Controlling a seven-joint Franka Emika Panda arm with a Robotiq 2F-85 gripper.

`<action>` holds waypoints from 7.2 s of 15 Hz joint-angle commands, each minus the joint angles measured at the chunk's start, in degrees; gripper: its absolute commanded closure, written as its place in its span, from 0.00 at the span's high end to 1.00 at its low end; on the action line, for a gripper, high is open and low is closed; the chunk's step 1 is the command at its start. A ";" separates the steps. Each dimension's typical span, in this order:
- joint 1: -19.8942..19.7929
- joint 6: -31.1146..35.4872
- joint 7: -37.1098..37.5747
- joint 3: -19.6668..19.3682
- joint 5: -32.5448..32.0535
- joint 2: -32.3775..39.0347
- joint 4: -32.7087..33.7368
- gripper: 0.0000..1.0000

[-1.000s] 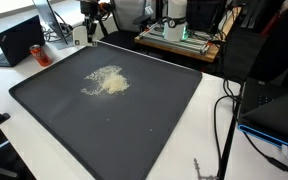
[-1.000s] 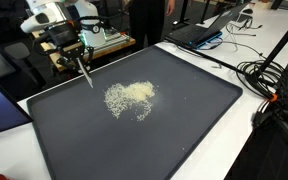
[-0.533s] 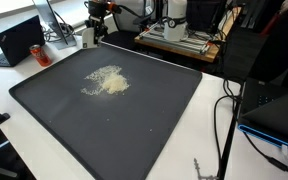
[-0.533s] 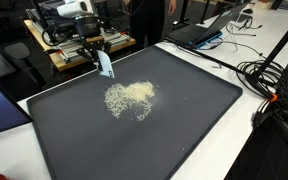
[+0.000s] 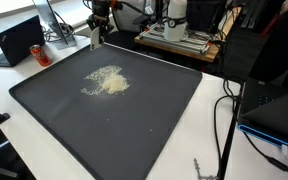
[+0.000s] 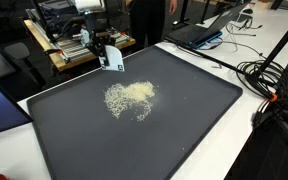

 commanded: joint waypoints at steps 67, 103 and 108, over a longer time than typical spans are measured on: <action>-7.90 0.60 3.65 19.28 -18.99 23.21 8.96 0.01; -0.61 -21.72 -7.01 18.16 -13.87 -14.48 -0.04 0.01; 5.62 -24.73 -6.90 15.41 -13.36 -14.81 2.92 0.04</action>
